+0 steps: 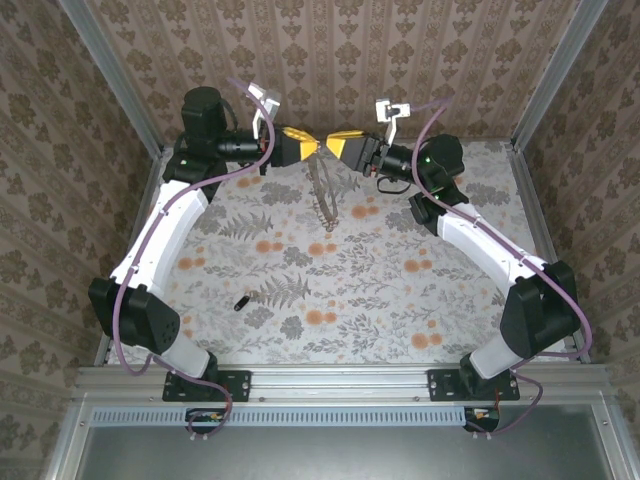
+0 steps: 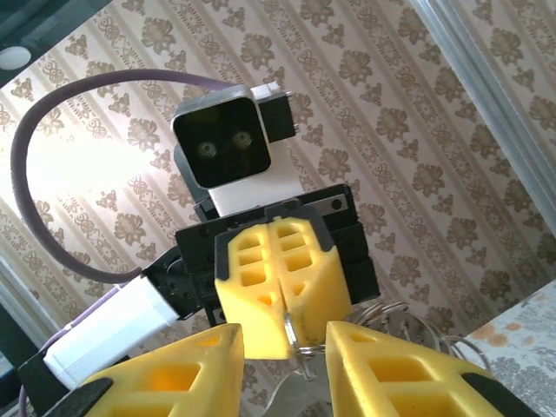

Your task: Put the keys on the keyring

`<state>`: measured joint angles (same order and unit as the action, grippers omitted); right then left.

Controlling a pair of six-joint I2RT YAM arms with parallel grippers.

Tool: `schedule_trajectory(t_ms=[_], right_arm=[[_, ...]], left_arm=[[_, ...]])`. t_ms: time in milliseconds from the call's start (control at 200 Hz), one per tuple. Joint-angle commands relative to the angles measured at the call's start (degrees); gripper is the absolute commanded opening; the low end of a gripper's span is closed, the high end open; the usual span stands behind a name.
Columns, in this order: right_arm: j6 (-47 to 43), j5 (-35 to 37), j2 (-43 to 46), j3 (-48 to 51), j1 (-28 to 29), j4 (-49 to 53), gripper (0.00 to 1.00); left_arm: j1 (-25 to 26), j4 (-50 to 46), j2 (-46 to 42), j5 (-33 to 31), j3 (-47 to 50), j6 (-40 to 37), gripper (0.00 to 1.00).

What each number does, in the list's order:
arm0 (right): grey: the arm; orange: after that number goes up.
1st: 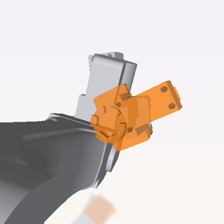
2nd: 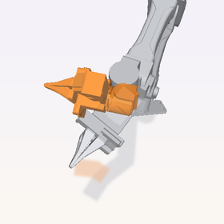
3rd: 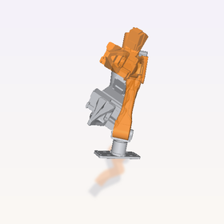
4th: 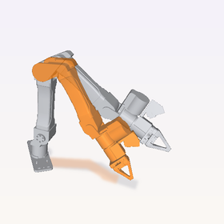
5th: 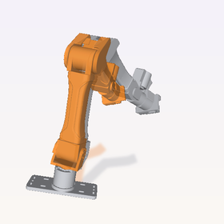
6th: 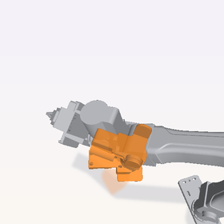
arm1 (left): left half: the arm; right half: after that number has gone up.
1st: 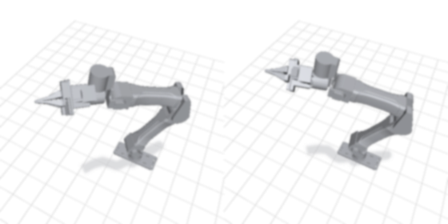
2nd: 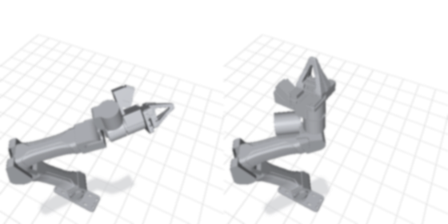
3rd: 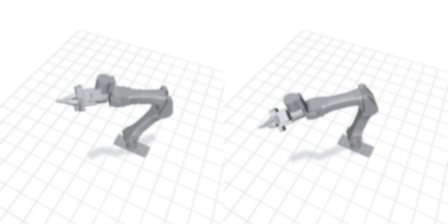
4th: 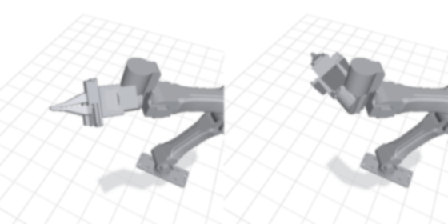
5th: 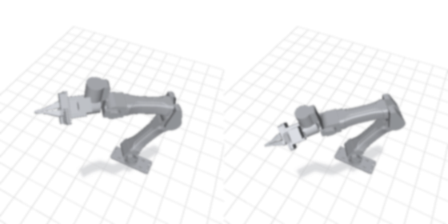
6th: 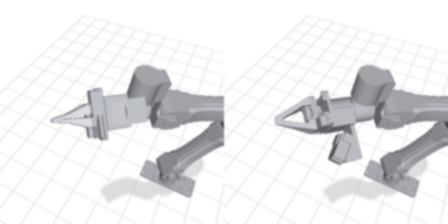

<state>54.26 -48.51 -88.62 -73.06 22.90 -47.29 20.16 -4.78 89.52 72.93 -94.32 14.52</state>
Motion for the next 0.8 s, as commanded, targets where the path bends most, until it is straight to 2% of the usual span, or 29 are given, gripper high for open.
schedule_trajectory(t_ms=[0, 535, 795], right_arm=[[0.6, -1.6, -0.2, -1.6, 0.6, -2.5, 0.32], [-0.4, -1.9, -1.1, -2.6, 2.1, -1.1, 0.32], [-0.2, -2.8, -2.2, -3.9, 2.7, -0.9, 0.27]], left_arm=[[0.1, -0.3, -0.6, 1.7, -3.0, -1.7, 0.0], [0.7, -0.8, -0.9, 1.8, -3.1, -2.2, 0.0], [1.1, -1.4, -0.8, 1.7, -3.6, -2.8, 0.0]])
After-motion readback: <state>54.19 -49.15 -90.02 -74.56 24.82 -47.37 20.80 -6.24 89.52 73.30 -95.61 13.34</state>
